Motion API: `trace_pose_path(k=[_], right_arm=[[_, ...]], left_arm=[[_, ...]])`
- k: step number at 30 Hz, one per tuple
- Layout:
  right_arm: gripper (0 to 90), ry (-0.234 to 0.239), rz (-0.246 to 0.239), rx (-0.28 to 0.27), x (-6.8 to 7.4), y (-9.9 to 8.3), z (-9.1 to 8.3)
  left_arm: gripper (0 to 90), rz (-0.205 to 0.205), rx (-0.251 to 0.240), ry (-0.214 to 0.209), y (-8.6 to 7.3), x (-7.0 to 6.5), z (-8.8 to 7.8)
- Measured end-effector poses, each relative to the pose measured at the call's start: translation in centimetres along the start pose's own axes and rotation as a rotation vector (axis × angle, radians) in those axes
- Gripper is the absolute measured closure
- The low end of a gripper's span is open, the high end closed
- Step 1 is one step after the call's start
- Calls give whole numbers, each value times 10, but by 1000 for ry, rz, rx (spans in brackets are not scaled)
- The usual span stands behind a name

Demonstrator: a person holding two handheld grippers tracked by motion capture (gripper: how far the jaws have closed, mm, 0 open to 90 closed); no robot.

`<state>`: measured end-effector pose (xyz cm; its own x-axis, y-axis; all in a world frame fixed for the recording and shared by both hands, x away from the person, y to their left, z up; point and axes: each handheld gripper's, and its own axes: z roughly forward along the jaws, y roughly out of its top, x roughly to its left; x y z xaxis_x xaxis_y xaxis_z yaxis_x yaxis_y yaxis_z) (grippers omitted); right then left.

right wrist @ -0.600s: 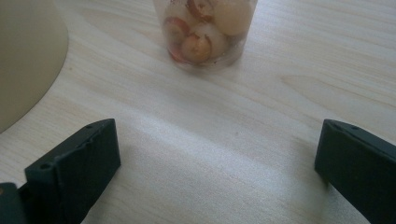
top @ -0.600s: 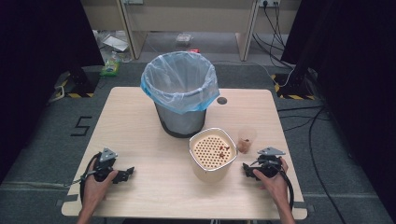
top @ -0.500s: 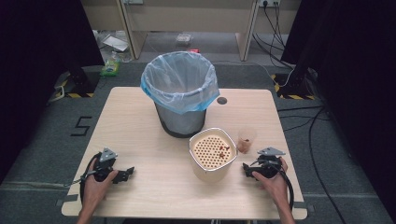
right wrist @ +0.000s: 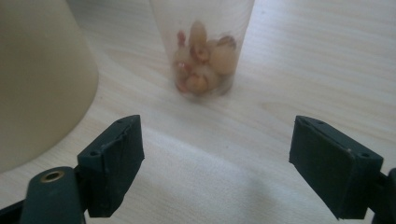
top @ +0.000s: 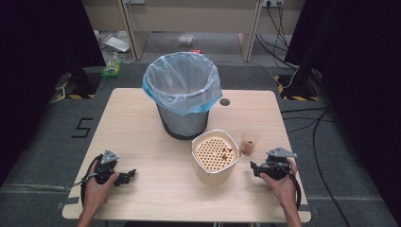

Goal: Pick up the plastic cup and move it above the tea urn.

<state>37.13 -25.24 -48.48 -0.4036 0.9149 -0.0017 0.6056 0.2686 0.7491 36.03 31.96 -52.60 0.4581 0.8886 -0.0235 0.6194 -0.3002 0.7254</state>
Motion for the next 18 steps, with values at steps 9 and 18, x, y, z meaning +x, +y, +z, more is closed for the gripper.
trace_pose_path(k=[9,18], right_arm=[[252,-6,21,-60,-2,18,-21],[290,-22,5,-104,-4,52,-36]], left_arm=[[0,-1,-1,0,0,0,0],[0,1,1,0,0,0,0]])
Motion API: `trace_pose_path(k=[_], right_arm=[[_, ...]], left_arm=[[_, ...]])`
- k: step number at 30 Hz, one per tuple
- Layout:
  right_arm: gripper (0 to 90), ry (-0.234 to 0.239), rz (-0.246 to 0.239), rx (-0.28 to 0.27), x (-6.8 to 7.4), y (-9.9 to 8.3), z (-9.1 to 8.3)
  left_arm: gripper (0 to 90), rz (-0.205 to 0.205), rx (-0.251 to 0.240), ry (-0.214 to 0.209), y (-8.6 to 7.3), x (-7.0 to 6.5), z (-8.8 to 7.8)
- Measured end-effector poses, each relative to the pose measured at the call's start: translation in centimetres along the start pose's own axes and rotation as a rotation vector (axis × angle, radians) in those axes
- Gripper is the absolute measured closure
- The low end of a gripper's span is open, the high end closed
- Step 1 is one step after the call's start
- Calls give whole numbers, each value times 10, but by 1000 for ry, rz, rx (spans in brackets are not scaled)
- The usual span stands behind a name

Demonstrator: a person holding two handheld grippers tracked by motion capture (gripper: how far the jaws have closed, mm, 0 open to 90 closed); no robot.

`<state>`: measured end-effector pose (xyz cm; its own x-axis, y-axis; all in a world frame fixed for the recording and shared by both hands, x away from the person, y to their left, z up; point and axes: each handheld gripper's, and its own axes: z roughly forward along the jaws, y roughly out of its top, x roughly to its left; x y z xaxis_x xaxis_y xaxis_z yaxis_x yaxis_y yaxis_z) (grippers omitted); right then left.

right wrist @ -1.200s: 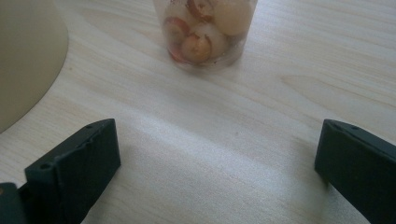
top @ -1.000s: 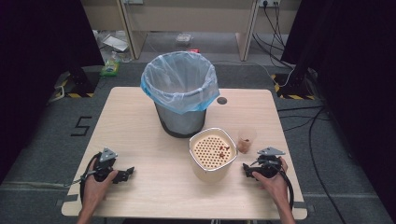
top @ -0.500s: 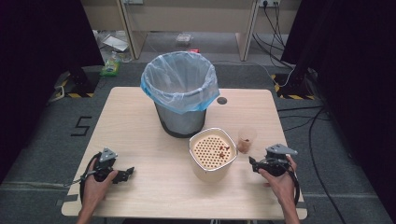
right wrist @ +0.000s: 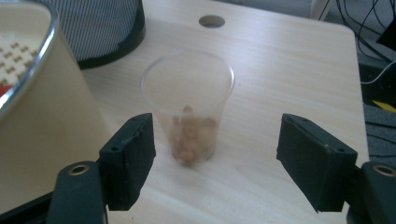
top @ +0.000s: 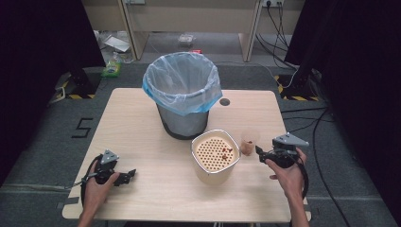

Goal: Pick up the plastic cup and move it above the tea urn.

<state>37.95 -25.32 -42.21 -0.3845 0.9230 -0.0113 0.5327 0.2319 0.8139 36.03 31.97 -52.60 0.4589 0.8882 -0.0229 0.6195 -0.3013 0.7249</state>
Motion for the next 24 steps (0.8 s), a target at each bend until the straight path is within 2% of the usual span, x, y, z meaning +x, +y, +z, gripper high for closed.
trace_pose_path(k=[2,3,6,8,10,18,24], right_arm=[[291,-2,-2,-2,-1,3,0],[295,-3,1,-3,-3,11,1],[311,2,-2,-6,-4,20,5],[316,2,-6,-5,-4,22,7],[346,6,-6,-3,-4,28,14],[395,5,-25,32,-6,33,32],[487,6,-36,53,-9,34,53]], left_arm=[[0,0,0,0,0,0,0],[0,0,0,0,0,0,0],[0,0,1,0,0,0,0],[0,0,0,0,0,0,0],[0,0,0,0,0,0,0],[0,0,0,0,0,0,0],[0,1,0,0,0,0,0]])
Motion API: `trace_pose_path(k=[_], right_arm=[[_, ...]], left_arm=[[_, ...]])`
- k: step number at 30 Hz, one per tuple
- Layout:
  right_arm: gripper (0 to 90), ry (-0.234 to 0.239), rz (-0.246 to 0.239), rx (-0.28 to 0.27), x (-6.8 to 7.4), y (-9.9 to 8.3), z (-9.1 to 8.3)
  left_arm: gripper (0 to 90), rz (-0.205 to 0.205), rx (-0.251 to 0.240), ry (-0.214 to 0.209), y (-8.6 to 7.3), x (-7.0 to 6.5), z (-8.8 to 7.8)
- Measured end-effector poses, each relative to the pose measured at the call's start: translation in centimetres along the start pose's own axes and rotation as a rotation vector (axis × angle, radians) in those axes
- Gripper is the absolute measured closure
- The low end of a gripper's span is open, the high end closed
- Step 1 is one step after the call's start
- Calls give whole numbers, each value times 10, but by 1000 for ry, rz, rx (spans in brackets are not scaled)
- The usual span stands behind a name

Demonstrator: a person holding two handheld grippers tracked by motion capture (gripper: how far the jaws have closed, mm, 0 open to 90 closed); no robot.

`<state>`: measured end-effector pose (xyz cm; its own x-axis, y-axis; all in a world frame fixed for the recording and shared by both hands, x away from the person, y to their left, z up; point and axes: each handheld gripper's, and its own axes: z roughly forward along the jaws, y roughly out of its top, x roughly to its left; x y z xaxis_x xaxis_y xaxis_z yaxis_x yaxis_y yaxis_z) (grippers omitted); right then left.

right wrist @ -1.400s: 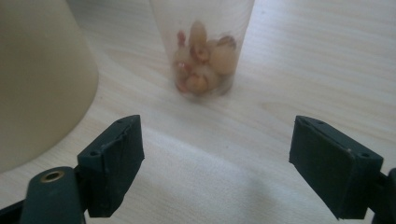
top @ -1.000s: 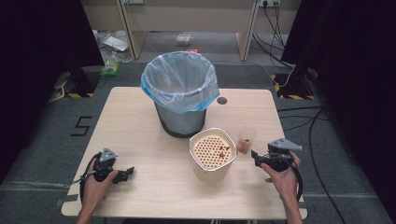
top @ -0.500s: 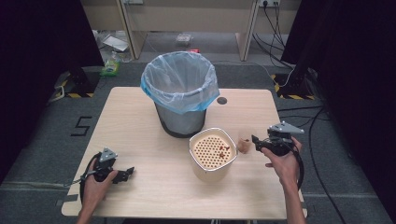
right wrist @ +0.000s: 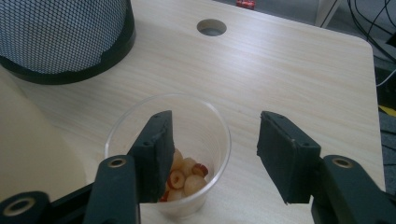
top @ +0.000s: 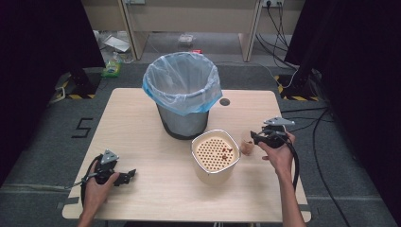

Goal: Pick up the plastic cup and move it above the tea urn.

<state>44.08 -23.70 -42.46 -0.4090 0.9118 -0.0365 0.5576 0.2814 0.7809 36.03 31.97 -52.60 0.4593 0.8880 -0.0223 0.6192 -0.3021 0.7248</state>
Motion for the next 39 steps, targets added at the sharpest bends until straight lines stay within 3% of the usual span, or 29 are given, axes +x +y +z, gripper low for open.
trace_pose_path(k=[11,15,18,22,26,27,33,39], right_arm=[[623,12,-26,68,1,-6,16],[676,17,-14,88,0,-12,19],[798,18,-32,77,0,-15,17],[816,22,-68,75,2,-14,16],[864,41,-95,25,5,-11,10],[866,0,-146,27,8,-8,7],[868,-44,-188,-23,9,-2,-3],[868,-93,-232,-111,6,5,-18]], left_arm=[[0,-3,-2,0,0,0,0],[0,-1,-1,0,0,0,0],[0,-1,-1,0,0,0,0],[0,-3,-2,0,0,0,0],[0,-1,-2,-2,0,0,0],[0,1,0,-1,0,0,0],[0,1,0,-2,0,0,0],[0,2,0,-3,0,0,0]])
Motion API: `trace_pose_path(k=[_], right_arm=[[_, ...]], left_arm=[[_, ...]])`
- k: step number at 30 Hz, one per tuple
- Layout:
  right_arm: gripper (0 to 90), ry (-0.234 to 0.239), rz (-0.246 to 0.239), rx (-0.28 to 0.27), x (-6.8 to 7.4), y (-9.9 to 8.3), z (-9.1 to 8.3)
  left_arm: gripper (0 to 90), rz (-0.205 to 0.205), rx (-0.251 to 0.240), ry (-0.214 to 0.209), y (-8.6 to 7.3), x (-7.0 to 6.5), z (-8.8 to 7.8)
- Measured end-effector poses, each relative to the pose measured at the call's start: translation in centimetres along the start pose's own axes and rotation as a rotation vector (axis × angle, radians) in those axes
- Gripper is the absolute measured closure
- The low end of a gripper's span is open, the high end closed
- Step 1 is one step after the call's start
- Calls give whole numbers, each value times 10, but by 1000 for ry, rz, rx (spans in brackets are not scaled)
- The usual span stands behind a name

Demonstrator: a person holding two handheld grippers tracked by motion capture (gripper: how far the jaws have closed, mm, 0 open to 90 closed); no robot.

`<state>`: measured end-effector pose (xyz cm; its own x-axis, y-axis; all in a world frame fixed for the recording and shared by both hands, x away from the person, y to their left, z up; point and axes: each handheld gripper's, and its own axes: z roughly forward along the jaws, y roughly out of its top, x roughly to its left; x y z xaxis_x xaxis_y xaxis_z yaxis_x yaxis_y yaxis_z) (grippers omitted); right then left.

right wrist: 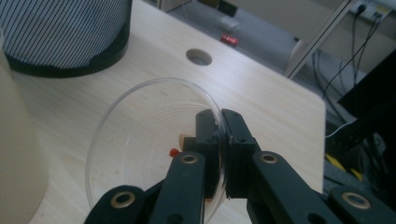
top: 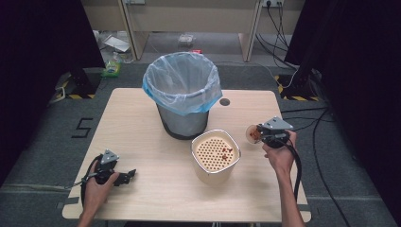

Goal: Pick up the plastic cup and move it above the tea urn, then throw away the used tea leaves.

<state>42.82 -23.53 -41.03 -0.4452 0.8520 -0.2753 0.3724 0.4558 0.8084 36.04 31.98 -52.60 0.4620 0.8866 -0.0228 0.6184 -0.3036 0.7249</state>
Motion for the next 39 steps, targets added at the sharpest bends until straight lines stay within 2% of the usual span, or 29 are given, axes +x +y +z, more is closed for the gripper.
trace_pose_path(k=[7,11,20,24,26,27,29,30,31,32,34,35,39], right_arm=[[867,-33,-26,-73,-1,7,-10],[867,-37,-36,-95,2,11,-13],[865,-23,-91,-187,23,33,-29],[865,-26,-125,-246,34,43,-35],[865,-43,-169,-278,40,48,-38],[866,-80,-233,-301,48,54,-41],[866,-89,-252,-313,51,55,-41],[866,-115,-317,-339,60,59,-41],[866,-115,-317,-339,60,59,-41],[865,-134,-364,-351,68,62,-41],[865,-144,-420,-354,76,65,-41],[865,-144,-420,-354,76,65,-41],[865,-163,-502,-387,90,68,-43]], left_arm=[[0,0,0,0,0,0,0],[0,1,0,0,0,0,0],[0,1,0,0,0,0,0],[0,1,-1,0,0,0,0],[0,3,-1,2,0,0,0],[0,2,-3,3,0,-1,0],[0,3,-2,3,0,-1,0],[0,4,-2,2,0,-1,0],[0,4,-2,1,0,-1,0],[0,5,-2,0,0,-1,0],[0,7,-2,0,0,-1,0],[0,10,-1,1,0,-1,0],[0,14,-1,-1,0,-1,-1]])
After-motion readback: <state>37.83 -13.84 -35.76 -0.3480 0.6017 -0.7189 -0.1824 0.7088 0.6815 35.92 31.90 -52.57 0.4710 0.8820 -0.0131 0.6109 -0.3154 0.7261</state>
